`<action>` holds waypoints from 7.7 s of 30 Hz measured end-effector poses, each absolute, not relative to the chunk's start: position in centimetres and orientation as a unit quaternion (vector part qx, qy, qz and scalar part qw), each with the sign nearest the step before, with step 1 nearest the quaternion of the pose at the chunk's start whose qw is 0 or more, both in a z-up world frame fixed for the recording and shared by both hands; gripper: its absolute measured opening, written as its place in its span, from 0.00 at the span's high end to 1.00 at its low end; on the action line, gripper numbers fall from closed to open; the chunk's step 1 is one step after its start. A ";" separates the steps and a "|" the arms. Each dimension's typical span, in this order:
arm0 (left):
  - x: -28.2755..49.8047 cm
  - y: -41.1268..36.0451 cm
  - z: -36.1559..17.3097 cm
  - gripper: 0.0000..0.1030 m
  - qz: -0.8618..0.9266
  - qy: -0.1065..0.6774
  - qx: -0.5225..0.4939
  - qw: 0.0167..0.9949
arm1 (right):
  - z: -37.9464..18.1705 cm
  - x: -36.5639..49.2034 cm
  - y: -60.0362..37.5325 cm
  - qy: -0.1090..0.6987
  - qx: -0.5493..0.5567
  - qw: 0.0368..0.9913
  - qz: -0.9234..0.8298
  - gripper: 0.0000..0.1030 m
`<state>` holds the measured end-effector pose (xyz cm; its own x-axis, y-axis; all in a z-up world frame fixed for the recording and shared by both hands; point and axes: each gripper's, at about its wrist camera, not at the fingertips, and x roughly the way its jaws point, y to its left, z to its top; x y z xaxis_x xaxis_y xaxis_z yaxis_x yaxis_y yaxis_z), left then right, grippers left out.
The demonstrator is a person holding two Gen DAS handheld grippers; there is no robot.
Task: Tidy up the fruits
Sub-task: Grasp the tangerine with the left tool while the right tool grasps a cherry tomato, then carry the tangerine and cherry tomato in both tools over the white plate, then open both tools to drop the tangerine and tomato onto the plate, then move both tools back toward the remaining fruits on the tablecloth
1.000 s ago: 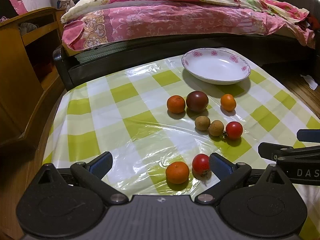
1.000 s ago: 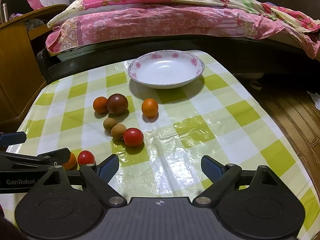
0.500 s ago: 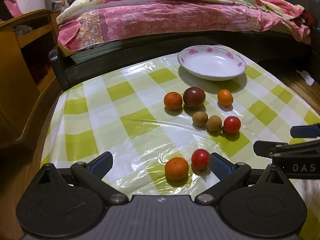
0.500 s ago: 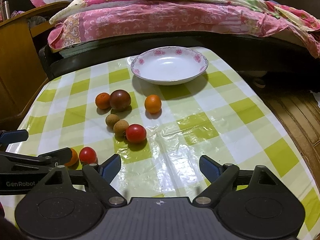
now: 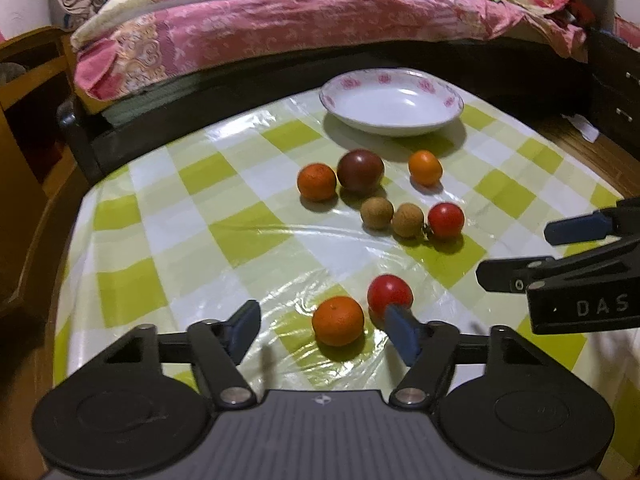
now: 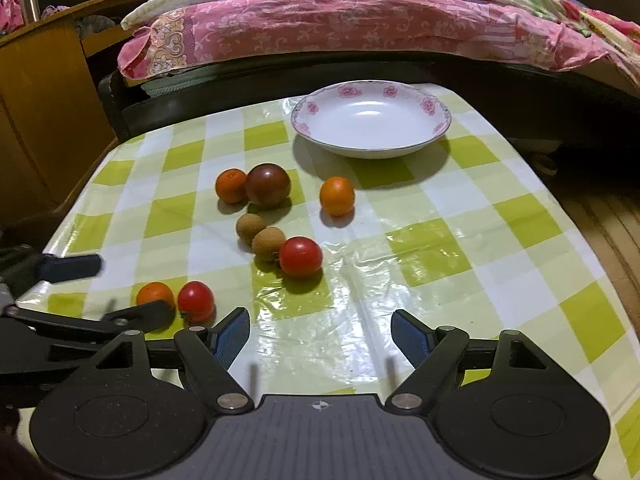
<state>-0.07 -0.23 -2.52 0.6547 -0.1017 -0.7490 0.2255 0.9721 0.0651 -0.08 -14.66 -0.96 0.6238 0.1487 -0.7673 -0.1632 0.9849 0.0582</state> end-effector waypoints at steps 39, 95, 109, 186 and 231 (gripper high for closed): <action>1.0 3.7 -3.4 0.64 -0.075 0.442 0.028 0.893 | -3.6 3.2 -8.0 0.424 -0.090 0.866 0.249 0.65; 4.9 -3.6 0.2 0.65 -0.152 0.417 0.057 0.894 | 0.4 2.9 -14.5 0.419 -0.061 0.893 0.150 0.78; 15.9 -6.1 1.6 0.65 -0.164 0.399 0.050 0.901 | 1.9 13.0 -17.6 0.403 -0.023 0.908 0.113 0.78; 9.9 -0.9 0.0 0.58 -0.245 0.442 0.060 0.861 | -1.0 7.3 -14.9 0.433 -0.099 0.859 0.254 0.62; 14.0 0.3 -3.2 0.58 -0.234 0.410 0.155 0.868 | -2.2 9.0 -15.1 0.456 -0.072 0.851 0.250 0.74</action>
